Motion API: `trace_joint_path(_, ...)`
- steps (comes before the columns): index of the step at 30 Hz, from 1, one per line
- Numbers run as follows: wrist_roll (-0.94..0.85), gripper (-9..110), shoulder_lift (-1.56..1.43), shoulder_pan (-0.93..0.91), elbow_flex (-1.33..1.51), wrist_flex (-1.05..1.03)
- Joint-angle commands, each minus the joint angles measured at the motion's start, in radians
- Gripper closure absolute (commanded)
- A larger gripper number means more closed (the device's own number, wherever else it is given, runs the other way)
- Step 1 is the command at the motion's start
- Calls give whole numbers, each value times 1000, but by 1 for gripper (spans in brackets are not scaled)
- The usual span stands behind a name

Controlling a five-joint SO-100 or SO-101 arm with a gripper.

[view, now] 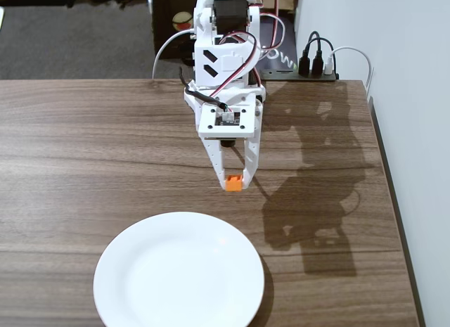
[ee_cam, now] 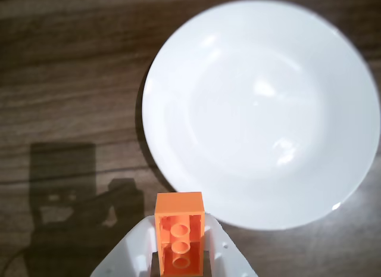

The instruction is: Grasp a lego block and put it on the plate.

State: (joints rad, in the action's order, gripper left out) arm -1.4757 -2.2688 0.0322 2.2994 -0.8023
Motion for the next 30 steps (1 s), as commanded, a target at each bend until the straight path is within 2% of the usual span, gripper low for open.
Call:
trace_joint_path(1, -29, 95, 6, -51, -64, 51)
trace_joint_path(11, -66, 94, 156, -178, -103, 181)
trace_joint_path(30, -41, 94, 448, -192, -158, 242)
